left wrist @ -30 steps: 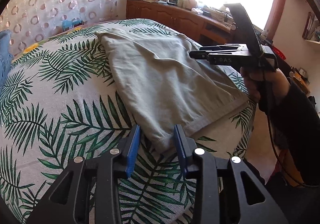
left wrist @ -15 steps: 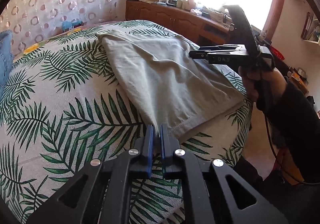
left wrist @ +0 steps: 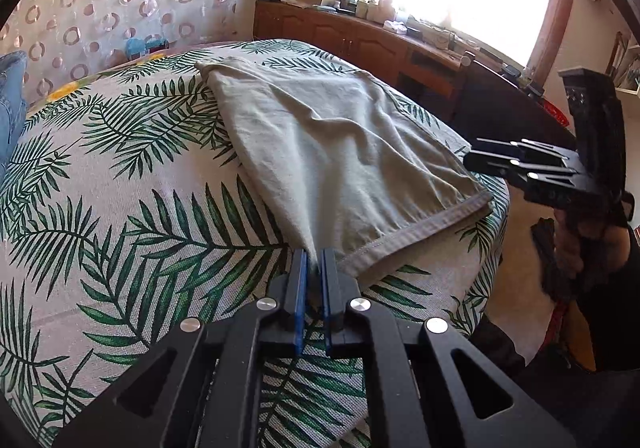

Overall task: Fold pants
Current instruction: 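Grasp the pants hem with the right tool while the left tool holds it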

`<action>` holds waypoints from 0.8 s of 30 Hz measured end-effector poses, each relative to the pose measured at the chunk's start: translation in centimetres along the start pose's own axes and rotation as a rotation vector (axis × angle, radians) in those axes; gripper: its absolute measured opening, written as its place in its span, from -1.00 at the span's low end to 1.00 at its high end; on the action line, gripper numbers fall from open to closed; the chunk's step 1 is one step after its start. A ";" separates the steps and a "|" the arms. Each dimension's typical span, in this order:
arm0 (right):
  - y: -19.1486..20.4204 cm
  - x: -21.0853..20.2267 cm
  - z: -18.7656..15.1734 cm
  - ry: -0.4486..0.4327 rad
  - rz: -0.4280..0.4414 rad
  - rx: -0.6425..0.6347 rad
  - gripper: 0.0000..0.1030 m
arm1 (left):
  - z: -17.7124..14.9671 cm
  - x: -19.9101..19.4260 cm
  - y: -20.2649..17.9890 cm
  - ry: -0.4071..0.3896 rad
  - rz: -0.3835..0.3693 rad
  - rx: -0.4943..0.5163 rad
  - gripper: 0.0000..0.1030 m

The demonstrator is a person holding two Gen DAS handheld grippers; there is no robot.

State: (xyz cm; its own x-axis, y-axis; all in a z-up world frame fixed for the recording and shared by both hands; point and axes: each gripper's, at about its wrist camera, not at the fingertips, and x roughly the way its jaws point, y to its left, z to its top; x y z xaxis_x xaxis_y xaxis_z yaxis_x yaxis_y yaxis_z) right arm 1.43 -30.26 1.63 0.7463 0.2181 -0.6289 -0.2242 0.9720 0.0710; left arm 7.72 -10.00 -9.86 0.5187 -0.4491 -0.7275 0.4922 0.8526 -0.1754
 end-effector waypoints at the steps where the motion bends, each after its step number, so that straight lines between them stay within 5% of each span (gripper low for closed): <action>1: 0.1 -0.1 -0.3 0.003 0.002 0.009 -0.10 | 0.0 0.0 0.0 0.000 0.000 0.000 -0.85; 20: 0.8 -0.1 -1.0 0.050 0.051 0.051 -0.10 | -0.1 0.0 0.2 -0.003 -0.001 -0.008 -0.85; 24: 1.1 0.1 -0.8 0.051 0.059 0.028 -0.30 | 0.0 0.1 0.4 -0.003 0.012 -0.019 -0.72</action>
State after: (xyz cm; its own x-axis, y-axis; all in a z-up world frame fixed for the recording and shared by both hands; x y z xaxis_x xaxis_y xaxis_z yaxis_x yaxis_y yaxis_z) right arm 0.78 -29.22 1.02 0.6994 0.2707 -0.6615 -0.2484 0.9599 0.1302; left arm 7.97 -9.71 -10.01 0.5266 -0.4392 -0.7279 0.4725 0.8630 -0.1789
